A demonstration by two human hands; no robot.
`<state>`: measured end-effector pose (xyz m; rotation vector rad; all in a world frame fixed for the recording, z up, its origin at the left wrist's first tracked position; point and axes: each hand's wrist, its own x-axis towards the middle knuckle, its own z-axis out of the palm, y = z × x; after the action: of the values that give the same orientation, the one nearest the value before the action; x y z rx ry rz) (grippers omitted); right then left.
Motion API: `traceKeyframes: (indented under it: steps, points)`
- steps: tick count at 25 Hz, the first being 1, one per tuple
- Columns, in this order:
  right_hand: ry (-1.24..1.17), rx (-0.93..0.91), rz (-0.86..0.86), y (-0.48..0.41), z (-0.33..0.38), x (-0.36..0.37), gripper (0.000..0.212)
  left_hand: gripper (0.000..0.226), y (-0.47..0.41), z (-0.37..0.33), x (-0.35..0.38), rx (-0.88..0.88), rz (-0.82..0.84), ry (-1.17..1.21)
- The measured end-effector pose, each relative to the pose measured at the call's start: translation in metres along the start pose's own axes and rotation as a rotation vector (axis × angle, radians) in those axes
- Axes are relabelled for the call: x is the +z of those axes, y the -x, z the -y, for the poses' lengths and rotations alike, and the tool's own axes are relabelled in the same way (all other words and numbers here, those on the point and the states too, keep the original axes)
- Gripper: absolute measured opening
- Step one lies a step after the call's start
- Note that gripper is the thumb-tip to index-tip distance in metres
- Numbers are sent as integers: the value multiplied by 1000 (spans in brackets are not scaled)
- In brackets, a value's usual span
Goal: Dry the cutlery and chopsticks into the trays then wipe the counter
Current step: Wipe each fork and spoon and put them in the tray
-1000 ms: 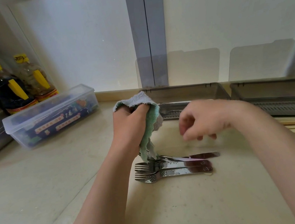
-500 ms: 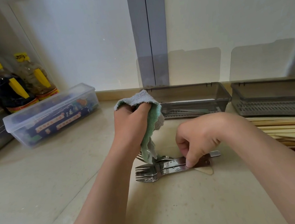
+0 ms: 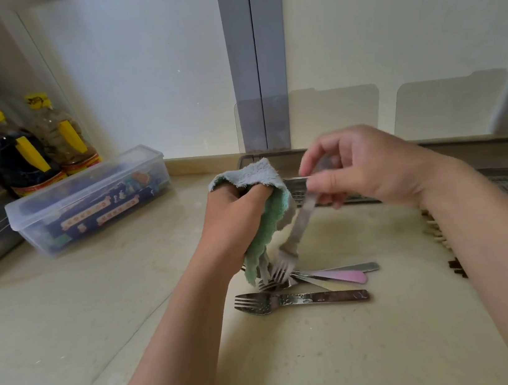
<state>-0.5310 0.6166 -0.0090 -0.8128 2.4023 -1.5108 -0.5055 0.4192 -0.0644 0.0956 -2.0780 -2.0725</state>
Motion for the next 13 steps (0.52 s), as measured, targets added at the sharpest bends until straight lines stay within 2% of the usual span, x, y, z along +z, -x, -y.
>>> traceKeyframes:
  steps: [2,4,10,13]
  points:
    - [-215,-53,-127,-2,2,3,25,18,2,-1,1,-8,49,15]
    - [-286,-63,-183,-6,2,11,34,20,4,-5,1,-23,99,77]
    - [-65,-59,-165,-12,2,39,32,30,6,-9,1,4,194,185]
    - [-38,-51,-210,-14,0,43,33,22,4,-4,0,-1,186,180]
